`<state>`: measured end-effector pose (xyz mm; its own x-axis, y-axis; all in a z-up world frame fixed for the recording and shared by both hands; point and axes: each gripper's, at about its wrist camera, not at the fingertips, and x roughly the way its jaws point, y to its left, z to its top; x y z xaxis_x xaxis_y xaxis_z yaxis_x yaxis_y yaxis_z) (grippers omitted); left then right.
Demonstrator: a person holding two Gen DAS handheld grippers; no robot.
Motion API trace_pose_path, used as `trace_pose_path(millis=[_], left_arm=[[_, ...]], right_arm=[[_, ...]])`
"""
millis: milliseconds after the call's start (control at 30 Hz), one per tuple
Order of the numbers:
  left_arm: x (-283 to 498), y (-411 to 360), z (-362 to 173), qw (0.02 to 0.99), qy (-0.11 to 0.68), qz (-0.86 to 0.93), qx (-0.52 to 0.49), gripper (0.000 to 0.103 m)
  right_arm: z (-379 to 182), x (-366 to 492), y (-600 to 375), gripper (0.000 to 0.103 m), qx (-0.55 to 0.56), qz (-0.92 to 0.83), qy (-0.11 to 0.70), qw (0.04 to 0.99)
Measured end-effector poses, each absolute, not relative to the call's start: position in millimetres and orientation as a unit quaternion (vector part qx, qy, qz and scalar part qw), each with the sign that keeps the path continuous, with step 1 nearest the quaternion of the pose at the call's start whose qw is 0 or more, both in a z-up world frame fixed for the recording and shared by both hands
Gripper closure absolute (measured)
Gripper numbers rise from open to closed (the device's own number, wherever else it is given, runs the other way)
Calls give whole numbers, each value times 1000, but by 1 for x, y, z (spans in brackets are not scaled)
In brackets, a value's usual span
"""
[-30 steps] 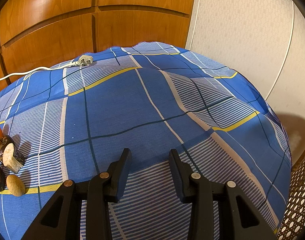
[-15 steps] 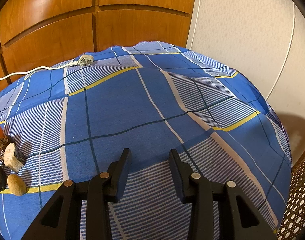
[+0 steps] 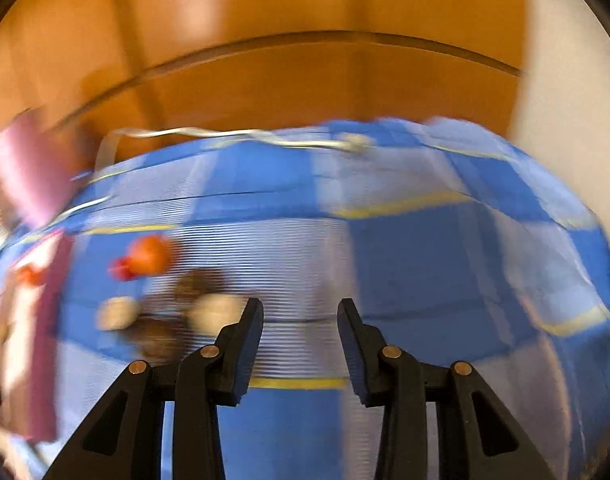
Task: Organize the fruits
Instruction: 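Reach the right tool to the red tomato and grasp it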
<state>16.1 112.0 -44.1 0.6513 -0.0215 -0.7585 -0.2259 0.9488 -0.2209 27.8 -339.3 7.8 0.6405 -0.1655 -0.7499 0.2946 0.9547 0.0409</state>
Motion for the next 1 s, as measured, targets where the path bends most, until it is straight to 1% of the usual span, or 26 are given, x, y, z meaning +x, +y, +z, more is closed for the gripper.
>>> trace_pose_path(millis=[67,233,433,633,733,767,1000], left_arm=[[16,112,-44,897,413,56,-149,12],[15,111,-45,896,415,55,-150,12],[16,110,-47,894,419,52,-151,12],[17,110,-50,891,425,51,-151,12],[17,111,-50,891,424,52,-152,12],[17,111,-51,891,425,52,-152,12],[16,111,-50,891,425,50,-149,12]], right_arm=[[11,41,-316,67,62,-75,409,907],[9,80,-259,67,15,23,427,904],[-5,126,-223,67,-52,71,450,889],[-26,158,-200,67,-142,76,480,862],[-39,165,-196,73,-198,57,487,849],[-42,166,-196,78,-210,52,488,846],[-41,159,-198,78,-219,53,475,850]])
